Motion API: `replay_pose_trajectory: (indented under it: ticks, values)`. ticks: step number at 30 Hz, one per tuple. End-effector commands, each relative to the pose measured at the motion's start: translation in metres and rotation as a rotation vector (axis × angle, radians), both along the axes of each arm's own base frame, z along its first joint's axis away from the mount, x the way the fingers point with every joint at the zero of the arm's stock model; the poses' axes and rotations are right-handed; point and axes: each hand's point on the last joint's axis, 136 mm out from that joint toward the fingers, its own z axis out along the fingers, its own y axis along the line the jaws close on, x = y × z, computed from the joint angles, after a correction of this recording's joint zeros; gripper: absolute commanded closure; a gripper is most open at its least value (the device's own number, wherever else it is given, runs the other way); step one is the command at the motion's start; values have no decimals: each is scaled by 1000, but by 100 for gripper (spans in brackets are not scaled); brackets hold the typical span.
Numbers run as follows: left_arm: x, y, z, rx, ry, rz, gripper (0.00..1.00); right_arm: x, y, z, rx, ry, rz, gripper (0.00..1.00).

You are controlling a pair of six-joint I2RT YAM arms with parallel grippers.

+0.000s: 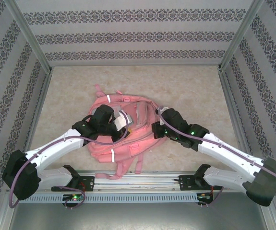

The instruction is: Pack the student bag

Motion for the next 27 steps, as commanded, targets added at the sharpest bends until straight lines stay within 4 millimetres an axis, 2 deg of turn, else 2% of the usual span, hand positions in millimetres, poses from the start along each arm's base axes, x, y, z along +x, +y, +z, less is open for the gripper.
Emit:
replay_pose_trajectory:
  ticks: [1,3,6,8,9,11,13,15,17,19,23,27]
  values:
    - [-10,1,11,49,-120,-232,100,6,-43,-15,-136,15,-88,100]
    - [-13,4,9,90,-152,-304,100,6,-51,-16,-145,28,-106,100]
    - [8,12,12,127,-177,-263,100,2,-53,-17,-139,35,-102,100]
    - [18,13,19,102,-163,-258,100,-3,-35,-13,-48,47,-36,97]
    - [19,12,22,87,-154,-265,100,-8,-21,-9,16,59,15,80]
    - [15,9,25,69,-133,-311,100,-21,12,2,158,85,132,61]
    - [12,8,28,62,-130,-334,100,-29,32,14,219,72,194,52]
    - [12,7,29,55,-136,-340,100,-29,42,21,243,41,201,46]
    - [11,5,34,39,-153,-342,100,-22,48,25,264,18,197,45]
    - [12,4,37,21,-166,-339,100,-17,52,20,254,13,208,45]
    - [14,2,41,1,-174,-327,100,-4,57,2,172,51,173,52]
    - [16,1,39,-4,-159,-314,100,-5,69,-5,146,39,199,55]
